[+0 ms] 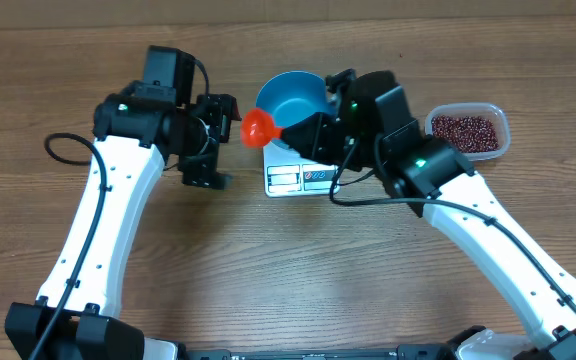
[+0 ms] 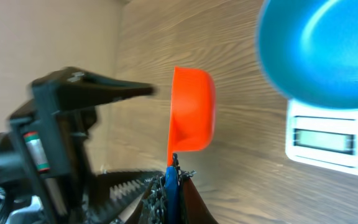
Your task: Scoop item into bowl and weigh 150g on scale
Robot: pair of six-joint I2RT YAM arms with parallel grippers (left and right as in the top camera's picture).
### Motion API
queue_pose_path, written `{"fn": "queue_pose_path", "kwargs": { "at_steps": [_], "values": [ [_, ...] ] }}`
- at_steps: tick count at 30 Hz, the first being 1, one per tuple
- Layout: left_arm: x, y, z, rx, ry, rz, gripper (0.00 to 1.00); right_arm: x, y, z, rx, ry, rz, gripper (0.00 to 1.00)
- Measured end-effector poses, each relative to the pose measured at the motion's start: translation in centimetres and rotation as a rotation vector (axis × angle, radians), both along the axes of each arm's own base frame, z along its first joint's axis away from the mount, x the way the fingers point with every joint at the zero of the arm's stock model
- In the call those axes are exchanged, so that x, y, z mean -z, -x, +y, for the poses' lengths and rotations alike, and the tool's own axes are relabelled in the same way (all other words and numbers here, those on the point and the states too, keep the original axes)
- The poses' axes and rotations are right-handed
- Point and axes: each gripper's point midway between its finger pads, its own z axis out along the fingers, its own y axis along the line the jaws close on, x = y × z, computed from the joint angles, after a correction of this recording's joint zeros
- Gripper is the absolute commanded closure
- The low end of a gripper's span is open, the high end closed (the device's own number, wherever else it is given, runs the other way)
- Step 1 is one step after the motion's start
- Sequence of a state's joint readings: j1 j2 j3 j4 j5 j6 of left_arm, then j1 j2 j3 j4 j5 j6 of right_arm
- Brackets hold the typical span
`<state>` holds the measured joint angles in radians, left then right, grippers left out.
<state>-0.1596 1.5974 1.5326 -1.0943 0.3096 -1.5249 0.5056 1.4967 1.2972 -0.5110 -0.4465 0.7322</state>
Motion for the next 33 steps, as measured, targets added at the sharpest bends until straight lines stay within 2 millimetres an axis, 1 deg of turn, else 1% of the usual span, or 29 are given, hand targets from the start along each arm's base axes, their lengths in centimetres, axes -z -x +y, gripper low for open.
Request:
{"fn": "queue_pose_path", "kwargs": {
  "at_steps": [1,2,4,6,8,10,11,12,13,16,18,20,21,23,25,26,28,29,30,31,33],
  "values": [
    [-0.2,-0.6,0.4,0.046,-0.027,-0.045,0.18,0.2,-0.2,-0.6,0.01,0.01,0.003,0.96],
    [-0.4,-1.2,0.8,0.093,-0.054,-0.094,0.19,0.3,-0.5,-1.3,0.02,0.018,0.002,0.96],
    [-0.8,-2.3,1.3,0.206,-0.115,-0.189,0.18,0.2,-1.1,-2.8,0.044,0.032,-0.005,0.96],
    [-1.3,-2.8,1.6,0.324,-0.173,-0.263,0.18,-0.3,-1.5,-4.4,0.066,0.039,-0.02,0.96],
    [-2.0,-3.1,1.5,0.446,-0.222,-0.332,0.14,-1.1,-1.7,-6.2,0.088,0.041,-0.04,0.96],
    [-3.0,-3.4,1.2,0.571,-0.267,-0.41,0.05,-1.9,-1.7,-8.1,0.111,0.042,-0.056,0.96],
    [-3.6,-3.5,1.0,0.626,-0.286,-0.445,0.02,-2.2,-1.7,-9.1,0.125,0.045,-0.063,0.96],
    [-4.2,-3.4,0.8,0.68,-0.305,-0.475,0.0,-2.6,-1.5,-10.5,0.143,0.051,-0.065,0.96],
    [-4.6,-3.4,0.7,0.717,-0.319,-0.495,0.0,-2.7,-1.4,-11.2,0.153,0.056,-0.064,0.96],
    [-6.1,-2.9,0.0,0.833,-0.366,-0.548,0.01,-2.8,-1.1,-14.4,0.205,0.083,-0.06,0.96],
    [-6.8,-2.4,-0.7,0.894,-0.391,-0.566,0.08,-2.6,-0.8,-16.5,0.238,0.105,-0.045,0.96],
    [-7.1,-1.7,-2.0,0.96,-0.408,-0.577,0.16,-2.1,-0.5,-18.2,0.266,0.128,-0.027,0.96],
    [-7.0,-1.2,-2.6,0.991,-0.411,-0.577,0.16,-1.9,-0.3,-18.9,0.277,0.137,-0.015,0.96],
    [-6.8,-0.5,-3.9,1.044,-0.409,-0.581,0.16,-1.3,0.0,-20.4,0.297,0.157,0.005,0.96],
    [-6.8,0.1,-5.2,1.092,-0.407,-0.594,0.1,-0.9,0.3,-21.5,0.313,0.174,0.02,0.96],
    [-6.8,0.3,-5.8,1.11,-0.404,-0.6,0.15,-0.8,0.4,-21.9,0.318,0.181,0.024,0.96],
    [-6.8,0.9,-6.9,1.138,-0.395,-0.607,0.42,-0.5,0.6,-22.4,0.321,0.192,0.032,0.96],
    [-6.8,1.1,-7.3,1.151,-0.392,-0.61,0.67,-0.5,0.6,-22.5,0.319,0.198,0.031,0.96],
    [-6.8,1.3,-7.6,1.162,-0.39,-0.614,0.89,-0.4,0.7,-22.5,0.316,0.202,0.032,0.96],
    [-6.8,1.4,-7.8,1.172,-0.385,-0.618,0.96,-0.4,0.7,-22.5,0.312,0.207,0.03,0.96],
    [-6.9,1.6,-8.2,1.183,-0.38,-0.626,0.96,-0.3,0.7,-22.5,0.306,0.213,0.024,0.96]
  ]
}}
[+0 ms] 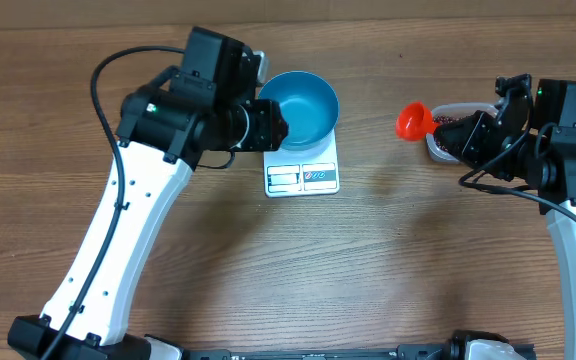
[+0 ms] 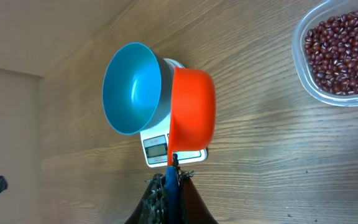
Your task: Scoop item into bowl and weigh 150g on scale
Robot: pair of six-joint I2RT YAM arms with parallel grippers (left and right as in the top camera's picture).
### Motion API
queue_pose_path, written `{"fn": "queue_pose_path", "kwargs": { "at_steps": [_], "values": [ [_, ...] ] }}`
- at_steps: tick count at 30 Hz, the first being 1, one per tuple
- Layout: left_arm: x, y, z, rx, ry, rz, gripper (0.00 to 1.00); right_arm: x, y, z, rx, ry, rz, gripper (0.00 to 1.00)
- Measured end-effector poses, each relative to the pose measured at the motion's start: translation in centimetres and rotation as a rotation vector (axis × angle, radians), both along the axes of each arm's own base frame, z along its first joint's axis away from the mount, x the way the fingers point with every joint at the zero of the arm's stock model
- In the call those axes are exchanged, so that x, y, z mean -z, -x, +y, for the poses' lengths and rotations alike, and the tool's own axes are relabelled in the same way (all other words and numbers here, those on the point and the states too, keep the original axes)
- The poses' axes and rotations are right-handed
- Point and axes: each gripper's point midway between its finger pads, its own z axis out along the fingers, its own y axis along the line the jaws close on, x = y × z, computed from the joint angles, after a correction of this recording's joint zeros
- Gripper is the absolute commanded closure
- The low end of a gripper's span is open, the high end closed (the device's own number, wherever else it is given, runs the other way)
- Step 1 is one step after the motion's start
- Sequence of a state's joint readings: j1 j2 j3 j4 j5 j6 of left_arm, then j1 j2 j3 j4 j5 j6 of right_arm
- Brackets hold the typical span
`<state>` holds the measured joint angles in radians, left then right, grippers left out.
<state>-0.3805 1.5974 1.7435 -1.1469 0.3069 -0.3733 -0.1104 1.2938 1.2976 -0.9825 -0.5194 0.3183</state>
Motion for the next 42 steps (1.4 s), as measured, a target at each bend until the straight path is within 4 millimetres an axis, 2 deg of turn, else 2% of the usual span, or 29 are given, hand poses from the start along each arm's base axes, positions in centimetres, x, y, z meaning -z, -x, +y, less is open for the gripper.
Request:
{"fn": "queue_pose_path", "kwargs": {
  "at_steps": [4,8,11,18,26,31,42],
  "values": [
    [0.7,0.1,-0.3,-0.001,-0.04,-0.007,0.96,0.0,0.0,0.0,-0.006,0.006,-0.004,0.96],
    [4.4,1.4,-0.7,-0.018,-0.123,0.053,0.96,0.0,0.0,-0.1,-0.006,0.011,-0.006,0.96],
    [7.5,2.4,-1.7,-0.009,-0.164,0.086,0.96,0.1,-0.1,-0.2,-0.003,0.018,-0.007,0.96],
    [11.8,4.3,-4.3,0.016,-0.19,0.098,0.96,0.1,-0.1,-0.3,-0.002,0.022,-0.007,0.96],
    [13.9,4.6,-6.4,0.03,-0.195,0.024,0.96,0.3,0.1,-0.3,0.001,0.027,0.002,0.96],
    [15.8,4.8,-6.0,0.025,-0.209,0.02,0.96,0.4,0.2,-0.3,0.0,0.027,0.009,0.96],
    [17.6,3.4,-5.4,-0.021,-0.225,-0.067,0.96,0.4,0.2,-0.3,0.001,0.028,0.011,0.96]
  ]
}}
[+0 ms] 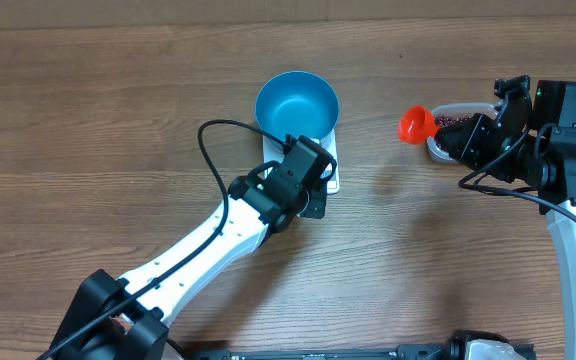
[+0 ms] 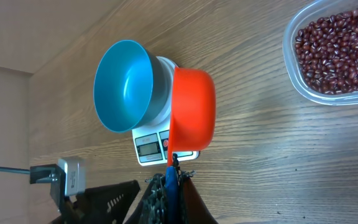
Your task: Scoop item into bowl and weigh 150g on scale
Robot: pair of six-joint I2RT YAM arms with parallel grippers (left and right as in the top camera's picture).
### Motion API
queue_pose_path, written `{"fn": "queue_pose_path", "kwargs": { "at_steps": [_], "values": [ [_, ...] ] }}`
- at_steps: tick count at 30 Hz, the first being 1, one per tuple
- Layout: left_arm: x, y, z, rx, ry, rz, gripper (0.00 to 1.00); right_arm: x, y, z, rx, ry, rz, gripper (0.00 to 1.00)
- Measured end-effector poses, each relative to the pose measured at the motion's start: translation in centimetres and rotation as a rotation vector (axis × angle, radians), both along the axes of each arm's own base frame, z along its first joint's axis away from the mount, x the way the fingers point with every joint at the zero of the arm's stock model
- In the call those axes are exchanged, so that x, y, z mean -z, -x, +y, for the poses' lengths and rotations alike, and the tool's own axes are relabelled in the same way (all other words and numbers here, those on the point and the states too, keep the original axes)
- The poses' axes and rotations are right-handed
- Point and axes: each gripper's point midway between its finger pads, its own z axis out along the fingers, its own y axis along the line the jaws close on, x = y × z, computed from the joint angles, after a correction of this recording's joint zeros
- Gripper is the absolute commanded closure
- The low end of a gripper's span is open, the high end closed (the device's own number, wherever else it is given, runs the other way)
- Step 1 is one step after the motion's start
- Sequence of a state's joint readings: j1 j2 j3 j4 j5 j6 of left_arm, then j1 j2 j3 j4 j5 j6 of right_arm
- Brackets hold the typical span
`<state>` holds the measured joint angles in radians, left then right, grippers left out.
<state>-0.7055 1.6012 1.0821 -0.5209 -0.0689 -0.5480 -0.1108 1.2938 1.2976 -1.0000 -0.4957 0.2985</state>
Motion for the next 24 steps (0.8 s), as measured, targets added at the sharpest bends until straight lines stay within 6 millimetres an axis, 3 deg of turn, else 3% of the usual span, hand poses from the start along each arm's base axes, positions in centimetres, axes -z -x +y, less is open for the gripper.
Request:
{"fn": "queue_pose_path", "kwargs": {
  "at_steps": [10,18,24],
  "values": [
    [0.5,-2.0,0.5,-0.046,-0.023,-0.107,0.96,0.0,0.0,0.0,0.001,0.003,0.0,0.96],
    [3.5,-2.8,0.3,-0.046,-0.069,-0.093,0.96,0.0,0.0,0.0,-0.001,0.004,-0.001,0.96],
    [4.6,-3.7,-0.3,-0.023,-0.079,-0.122,0.96,0.0,0.0,-0.1,-0.001,0.005,-0.001,0.96]
  ]
}}
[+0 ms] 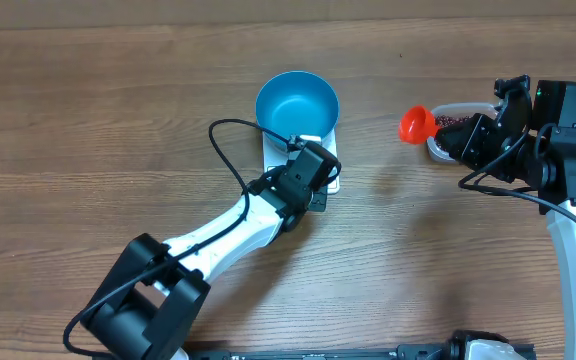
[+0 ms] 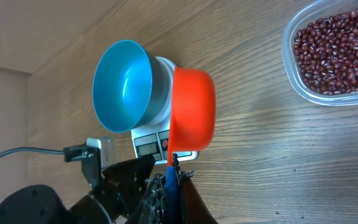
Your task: Scoop item into bowl and weigh 150g on scale
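An empty blue bowl [image 1: 297, 103] [image 2: 122, 86] stands on the white scale [image 1: 332, 150] [image 2: 151, 145]. My left gripper [image 1: 311, 186] lies over the scale's front panel, and its black body [image 2: 124, 183] shows in the right wrist view; its jaws are hidden. My right gripper [image 1: 452, 140] [image 2: 171, 180] is shut on the handle of the orange scoop [image 1: 417, 124] [image 2: 192, 111]. It holds the scoop in the air just left of the clear tub of red beans [image 1: 465, 119] [image 2: 335, 53]. From above no beans show in the scoop.
The left arm [image 1: 218, 245] stretches diagonally from the table's front left up to the scale, with a black cable [image 1: 230, 150] looping beside it. The bean tub sits at the far right, partly under the right arm [image 1: 558, 150].
My left gripper has edged a little further over the scale's front, and the left arm's lower links have come into view. The right gripper and scoop have not moved.
First my right gripper held the scoop just left of the bowl, with the left gripper further left of the scale. Then the scoop was over by the bean tub and the left arm was against the bowl's left side. Since then the left gripper has been over the scale's front.
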Robot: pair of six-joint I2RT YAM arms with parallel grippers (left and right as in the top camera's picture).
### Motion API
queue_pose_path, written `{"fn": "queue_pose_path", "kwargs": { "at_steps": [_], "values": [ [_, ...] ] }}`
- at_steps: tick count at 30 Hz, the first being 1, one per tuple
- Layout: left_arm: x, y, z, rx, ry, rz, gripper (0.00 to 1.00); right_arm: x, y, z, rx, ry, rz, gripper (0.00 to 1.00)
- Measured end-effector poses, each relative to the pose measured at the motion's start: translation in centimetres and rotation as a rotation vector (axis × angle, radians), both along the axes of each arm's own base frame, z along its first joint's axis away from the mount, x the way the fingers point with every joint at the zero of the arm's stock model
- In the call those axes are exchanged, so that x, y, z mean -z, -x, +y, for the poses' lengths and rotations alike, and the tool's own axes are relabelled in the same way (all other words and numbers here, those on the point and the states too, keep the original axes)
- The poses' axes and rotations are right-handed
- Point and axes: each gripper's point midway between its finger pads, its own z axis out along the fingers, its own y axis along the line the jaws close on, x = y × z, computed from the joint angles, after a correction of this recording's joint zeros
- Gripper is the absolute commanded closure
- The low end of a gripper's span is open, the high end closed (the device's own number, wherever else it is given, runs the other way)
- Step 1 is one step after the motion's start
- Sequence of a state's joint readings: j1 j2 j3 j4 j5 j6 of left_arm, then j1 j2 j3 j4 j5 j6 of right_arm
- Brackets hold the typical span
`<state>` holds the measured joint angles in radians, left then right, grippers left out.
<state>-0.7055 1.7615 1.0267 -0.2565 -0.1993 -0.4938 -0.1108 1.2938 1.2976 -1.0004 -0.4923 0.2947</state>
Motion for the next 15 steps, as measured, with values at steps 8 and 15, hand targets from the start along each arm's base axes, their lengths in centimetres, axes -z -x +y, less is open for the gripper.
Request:
{"fn": "queue_pose_path", "kwargs": {
  "at_steps": [8,15],
  "values": [
    [1.3,-0.5,-0.4,0.023,-0.017,-0.008,0.96,0.0,0.0,0.0,0.001,0.002,0.0,0.96],
    [1.4,-1.5,-0.4,0.004,-0.027,-0.05,0.96,0.0,0.0,0.0,0.001,0.002,0.001,0.96]
  ]
}}
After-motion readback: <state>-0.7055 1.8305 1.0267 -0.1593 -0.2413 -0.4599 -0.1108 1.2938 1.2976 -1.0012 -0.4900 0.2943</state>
